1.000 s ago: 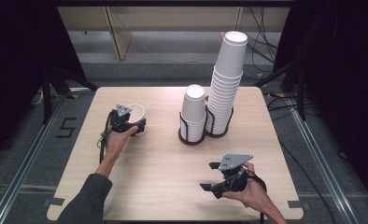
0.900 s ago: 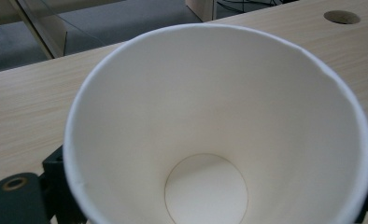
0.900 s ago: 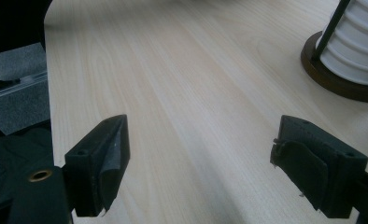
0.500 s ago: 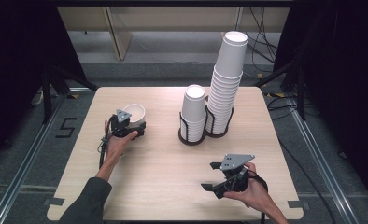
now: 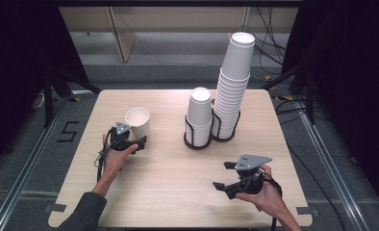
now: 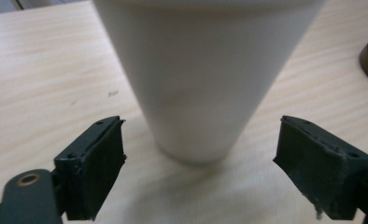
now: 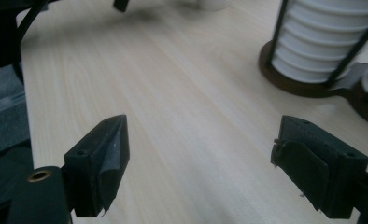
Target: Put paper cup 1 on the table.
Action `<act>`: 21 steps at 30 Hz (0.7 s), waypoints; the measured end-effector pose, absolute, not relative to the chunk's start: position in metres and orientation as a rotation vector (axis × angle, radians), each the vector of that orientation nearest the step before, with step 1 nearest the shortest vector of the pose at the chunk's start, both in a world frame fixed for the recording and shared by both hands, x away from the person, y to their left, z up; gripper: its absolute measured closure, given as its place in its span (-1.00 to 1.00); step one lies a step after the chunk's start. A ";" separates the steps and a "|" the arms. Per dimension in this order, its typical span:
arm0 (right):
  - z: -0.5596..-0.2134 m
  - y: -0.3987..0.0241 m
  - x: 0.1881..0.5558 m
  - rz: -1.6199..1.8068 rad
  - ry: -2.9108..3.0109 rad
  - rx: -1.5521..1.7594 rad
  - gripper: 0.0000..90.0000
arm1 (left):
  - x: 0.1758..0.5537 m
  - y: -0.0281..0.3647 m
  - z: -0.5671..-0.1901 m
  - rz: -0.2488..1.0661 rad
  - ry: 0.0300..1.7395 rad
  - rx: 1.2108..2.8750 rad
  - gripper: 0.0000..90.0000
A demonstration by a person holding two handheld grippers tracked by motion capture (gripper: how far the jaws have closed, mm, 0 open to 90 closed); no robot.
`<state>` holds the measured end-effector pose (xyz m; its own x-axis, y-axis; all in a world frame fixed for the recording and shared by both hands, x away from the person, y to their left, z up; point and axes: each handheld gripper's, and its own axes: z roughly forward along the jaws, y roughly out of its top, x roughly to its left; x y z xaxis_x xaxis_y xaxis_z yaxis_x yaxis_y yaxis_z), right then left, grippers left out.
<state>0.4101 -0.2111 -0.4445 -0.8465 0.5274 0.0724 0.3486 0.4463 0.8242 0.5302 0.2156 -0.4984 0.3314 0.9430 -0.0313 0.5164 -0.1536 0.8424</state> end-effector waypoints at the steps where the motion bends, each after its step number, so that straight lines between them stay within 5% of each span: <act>1: -0.443 -0.213 0.411 1.357 2.491 0.775 -0.59 | 0.526 0.217 -0.498 0.672 1.297 1.792 -0.68; 21: -0.425 -0.236 0.426 1.450 2.258 1.004 -0.60 | 0.419 0.198 -0.464 0.638 1.120 1.728 -0.68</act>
<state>0.4260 -0.2357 -0.4249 -0.7211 0.6801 0.1323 0.4034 0.2569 0.8782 0.4193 0.1980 -0.4639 0.4446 0.8934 -0.0648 0.3996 -0.1331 0.9070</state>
